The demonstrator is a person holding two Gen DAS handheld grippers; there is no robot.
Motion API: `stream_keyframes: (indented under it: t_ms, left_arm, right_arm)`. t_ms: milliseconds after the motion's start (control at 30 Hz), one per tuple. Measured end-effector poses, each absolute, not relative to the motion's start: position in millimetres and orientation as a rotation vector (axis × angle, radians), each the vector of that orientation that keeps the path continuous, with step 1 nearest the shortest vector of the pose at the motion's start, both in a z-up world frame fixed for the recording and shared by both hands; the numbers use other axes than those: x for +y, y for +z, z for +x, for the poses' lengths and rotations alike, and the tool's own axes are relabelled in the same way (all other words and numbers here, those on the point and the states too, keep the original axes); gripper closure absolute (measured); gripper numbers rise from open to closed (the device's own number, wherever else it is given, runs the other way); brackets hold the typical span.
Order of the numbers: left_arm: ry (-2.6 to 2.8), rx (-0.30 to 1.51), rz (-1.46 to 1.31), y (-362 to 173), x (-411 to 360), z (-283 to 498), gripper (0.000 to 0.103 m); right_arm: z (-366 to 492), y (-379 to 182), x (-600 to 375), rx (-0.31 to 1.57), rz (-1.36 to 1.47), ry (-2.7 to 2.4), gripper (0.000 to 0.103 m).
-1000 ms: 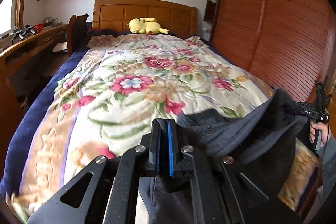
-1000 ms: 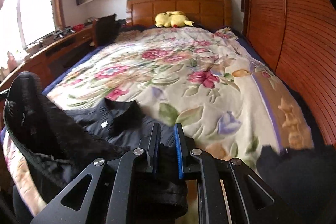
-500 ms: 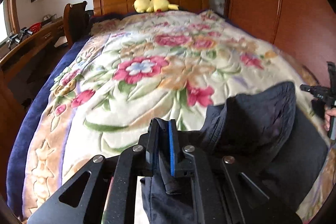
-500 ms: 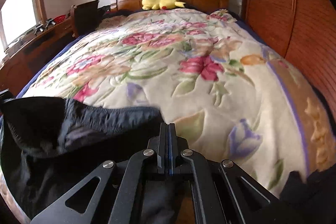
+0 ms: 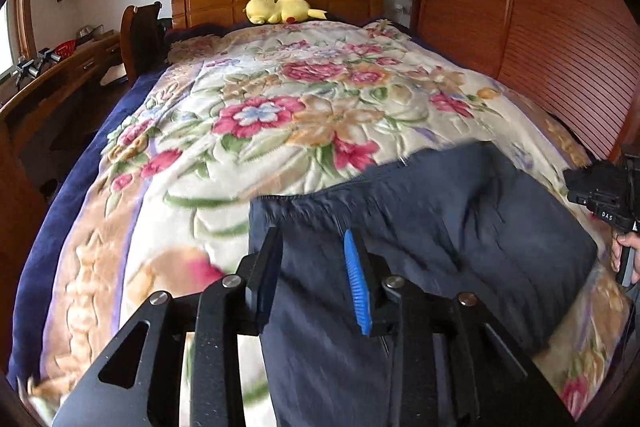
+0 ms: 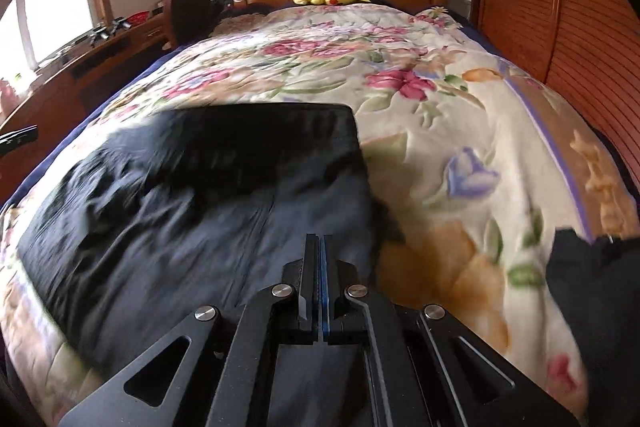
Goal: Fold large clothes
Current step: 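Open the left tool while the right tool presses the fold flat, then opens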
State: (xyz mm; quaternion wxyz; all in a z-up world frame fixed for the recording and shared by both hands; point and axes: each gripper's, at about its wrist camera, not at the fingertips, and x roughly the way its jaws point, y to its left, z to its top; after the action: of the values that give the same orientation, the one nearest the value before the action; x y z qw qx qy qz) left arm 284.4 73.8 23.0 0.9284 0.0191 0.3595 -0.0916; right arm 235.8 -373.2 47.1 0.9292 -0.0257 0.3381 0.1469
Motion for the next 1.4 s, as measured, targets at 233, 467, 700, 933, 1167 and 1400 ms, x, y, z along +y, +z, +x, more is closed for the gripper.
stream_keyframes:
  t_ms: [233, 467, 700, 933, 1167, 1400]
  left_arm:
    - [-0.213, 0.767, 0.048, 8, 72, 224, 0.068]
    - [-0.207, 0.772, 0.095, -6, 70, 178, 0.068]
    - [-0.212, 0.840, 0.093, -37, 72, 155, 0.067]
    - [-0.174, 0.930, 0.085, -78, 81, 156, 0.067]
    - [-0.160, 0.979, 0.106, -99, 78, 161, 0.067]
    - [-0.163, 1.016, 0.085, -105, 84, 166, 0.065]
  right_arm:
    - [173, 49, -385, 0.696, -0.058, 0.292, 0.102]
    - [143, 43, -386, 0.709, -0.046, 0.286, 0.102]
    - [140, 28, -376, 0.732, -0.094, 0.267, 0.100]
    - [147, 16, -378, 0.763, -0.105, 0.243, 0.097]
    - [152, 6, -379, 0.768, -0.089, 0.242, 0.097]
    - [155, 4, -381, 0.772, -0.078, 0.245, 0.095]
